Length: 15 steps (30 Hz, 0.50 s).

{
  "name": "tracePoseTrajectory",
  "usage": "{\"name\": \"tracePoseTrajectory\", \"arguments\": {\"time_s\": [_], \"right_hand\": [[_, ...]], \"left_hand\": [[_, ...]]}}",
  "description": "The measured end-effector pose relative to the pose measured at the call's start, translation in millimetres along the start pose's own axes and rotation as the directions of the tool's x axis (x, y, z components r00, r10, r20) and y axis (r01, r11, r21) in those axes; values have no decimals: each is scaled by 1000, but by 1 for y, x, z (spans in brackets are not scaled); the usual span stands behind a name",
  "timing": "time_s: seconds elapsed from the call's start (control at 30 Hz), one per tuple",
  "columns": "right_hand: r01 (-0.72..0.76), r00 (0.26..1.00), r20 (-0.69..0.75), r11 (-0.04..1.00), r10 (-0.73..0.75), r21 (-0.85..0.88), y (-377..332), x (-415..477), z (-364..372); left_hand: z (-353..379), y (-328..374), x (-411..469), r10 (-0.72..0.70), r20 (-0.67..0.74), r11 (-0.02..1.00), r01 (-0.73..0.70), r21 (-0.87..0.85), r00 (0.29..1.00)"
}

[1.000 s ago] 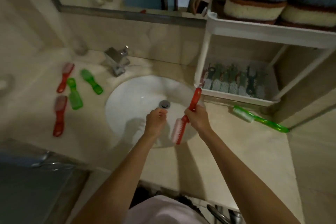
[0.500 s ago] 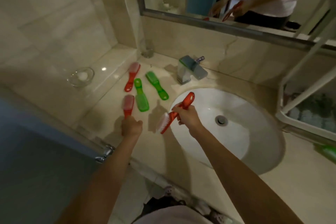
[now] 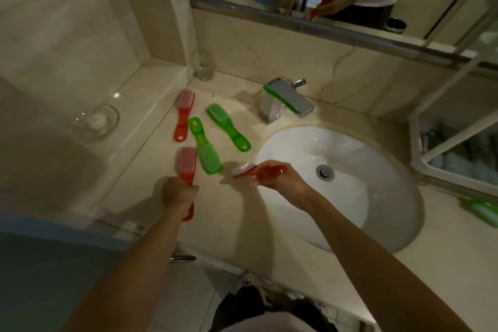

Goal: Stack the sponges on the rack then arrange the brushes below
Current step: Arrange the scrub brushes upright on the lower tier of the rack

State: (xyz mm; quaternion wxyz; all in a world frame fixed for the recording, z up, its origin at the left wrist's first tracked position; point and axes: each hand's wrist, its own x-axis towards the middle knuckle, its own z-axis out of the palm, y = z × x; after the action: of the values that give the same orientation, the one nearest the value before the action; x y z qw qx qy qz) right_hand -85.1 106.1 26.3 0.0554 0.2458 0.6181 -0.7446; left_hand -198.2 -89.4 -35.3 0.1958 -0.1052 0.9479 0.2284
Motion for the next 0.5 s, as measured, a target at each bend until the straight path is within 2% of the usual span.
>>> {"name": "tracePoseTrajectory", "arguments": {"time_s": [0.13,0.23,0.3,0.4,0.5], "right_hand": [[-20,999,-30,987,25,162,-3,-5,-2],[-32,996,-75,976,50,213,-7,-6,-9],[-37,996,-77,986,50,165,-8,-10,-14],[-9,996,-84,1000,8,-9,-5,-19,-26],[-23,988,-151,999,27,26,-1,-35,-52]], "left_hand": [[-2,-1,-3,20,-60,994,-26,-106,998],[-5,4,-14,98,-140,967,-127,-219,985],[-8,12,-29,180,-177,921,-229,-314,968],[-7,30,-55,357,-113,834,-371,-409,927],[3,54,-75,441,-1,828,-407,-386,897]]}}
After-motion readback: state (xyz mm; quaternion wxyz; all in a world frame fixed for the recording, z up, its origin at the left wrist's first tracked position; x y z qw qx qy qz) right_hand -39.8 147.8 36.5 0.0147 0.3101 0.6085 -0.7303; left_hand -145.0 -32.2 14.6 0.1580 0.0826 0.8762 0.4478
